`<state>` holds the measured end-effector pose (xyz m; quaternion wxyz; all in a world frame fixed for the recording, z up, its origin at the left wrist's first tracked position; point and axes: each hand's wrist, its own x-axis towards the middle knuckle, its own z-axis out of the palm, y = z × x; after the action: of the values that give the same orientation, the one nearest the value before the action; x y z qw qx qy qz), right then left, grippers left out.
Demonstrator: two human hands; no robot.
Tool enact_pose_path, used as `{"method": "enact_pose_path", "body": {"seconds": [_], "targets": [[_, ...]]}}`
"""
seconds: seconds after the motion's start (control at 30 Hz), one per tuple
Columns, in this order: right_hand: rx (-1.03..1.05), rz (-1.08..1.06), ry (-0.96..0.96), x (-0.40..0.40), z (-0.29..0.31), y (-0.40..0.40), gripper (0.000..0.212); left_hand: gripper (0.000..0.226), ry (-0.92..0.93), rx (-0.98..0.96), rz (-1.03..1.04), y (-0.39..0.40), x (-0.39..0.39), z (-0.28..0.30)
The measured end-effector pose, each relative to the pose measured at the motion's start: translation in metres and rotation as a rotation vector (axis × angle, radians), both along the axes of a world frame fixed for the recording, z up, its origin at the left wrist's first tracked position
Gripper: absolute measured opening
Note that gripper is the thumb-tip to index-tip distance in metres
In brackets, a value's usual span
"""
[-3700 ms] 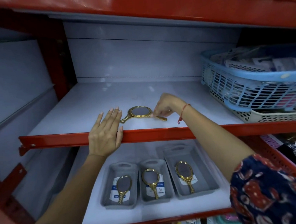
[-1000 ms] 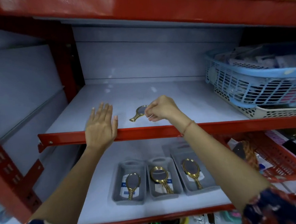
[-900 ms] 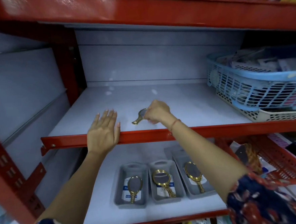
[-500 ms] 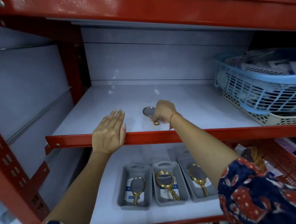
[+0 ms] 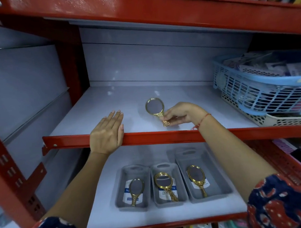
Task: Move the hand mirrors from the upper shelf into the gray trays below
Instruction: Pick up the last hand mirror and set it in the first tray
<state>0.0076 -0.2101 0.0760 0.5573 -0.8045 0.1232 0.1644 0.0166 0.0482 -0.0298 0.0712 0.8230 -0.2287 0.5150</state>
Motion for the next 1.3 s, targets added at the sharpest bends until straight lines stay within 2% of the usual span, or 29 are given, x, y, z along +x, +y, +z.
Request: {"method": "enact_pose_path", "body": {"seconds": [0.13, 0.3, 0.57, 0.73, 1.0, 1.2, 1.3], "targets": [[0.206, 0.094, -0.061, -0.047, 0.006, -0.009, 0.011, 0.051, 0.002, 0.002, 0.002, -0.001, -0.001, -0.001], [0.27, 0.198, -0.025, -0.095, -0.01, -0.006, 0.014, 0.052, 0.035, 0.011, 0.02, -0.002, -0.003, -0.001], [0.283, 0.338, 0.274, -0.106, -0.11, 0.009, 0.018, 0.049, 0.034, 0.021, 0.017, 0.0, -0.005, 0.0], [0.318, 0.201, 0.407, -0.077, -0.169, 0.022, 0.016, 0.05, 0.02, 0.02, 0.02, 0.0, 0.0, -0.001], [0.365, -0.078, 0.449, -0.037, -0.249, 0.077, 0.011, 0.05, -0.05, 0.031, -0.001, 0.001, 0.004, -0.005], [0.324, -0.149, 0.493, -0.038, -0.267, 0.111, 0.015, 0.048, -0.055, 0.034, -0.006, 0.001, 0.004, -0.003], [0.203, -0.159, 0.454, -0.039, -0.272, 0.115, 0.03, 0.049, -0.021, 0.034, -0.013, 0.001, 0.004, -0.004]]}}
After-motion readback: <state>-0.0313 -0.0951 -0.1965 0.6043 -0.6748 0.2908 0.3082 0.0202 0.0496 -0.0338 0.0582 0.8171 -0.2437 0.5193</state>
